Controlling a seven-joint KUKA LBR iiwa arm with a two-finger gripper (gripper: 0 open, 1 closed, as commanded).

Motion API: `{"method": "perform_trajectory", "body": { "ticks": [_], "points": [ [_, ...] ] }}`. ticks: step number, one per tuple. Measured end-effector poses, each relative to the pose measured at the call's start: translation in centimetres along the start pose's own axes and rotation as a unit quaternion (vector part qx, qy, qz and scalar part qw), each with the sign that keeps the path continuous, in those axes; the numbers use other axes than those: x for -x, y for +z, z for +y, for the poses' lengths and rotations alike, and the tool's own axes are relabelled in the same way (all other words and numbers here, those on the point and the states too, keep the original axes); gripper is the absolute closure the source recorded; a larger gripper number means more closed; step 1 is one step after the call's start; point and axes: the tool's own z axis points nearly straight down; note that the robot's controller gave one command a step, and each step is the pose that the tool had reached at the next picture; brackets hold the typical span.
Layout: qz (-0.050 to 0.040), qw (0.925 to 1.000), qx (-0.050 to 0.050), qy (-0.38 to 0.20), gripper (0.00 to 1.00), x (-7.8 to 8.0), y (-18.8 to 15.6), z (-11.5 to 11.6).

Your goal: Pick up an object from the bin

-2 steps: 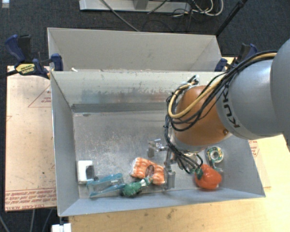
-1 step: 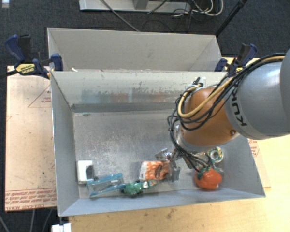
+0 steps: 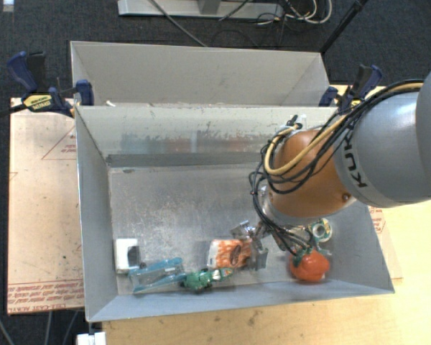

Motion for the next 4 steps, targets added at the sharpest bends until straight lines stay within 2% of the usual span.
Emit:
{"method": "perform_trajectory", "body": {
  "ticks": [4],
  "points": [
    [-0.0001,1.0000,0.000,0.000,1.00,0.00,0.00,0.00]
  ]
}}
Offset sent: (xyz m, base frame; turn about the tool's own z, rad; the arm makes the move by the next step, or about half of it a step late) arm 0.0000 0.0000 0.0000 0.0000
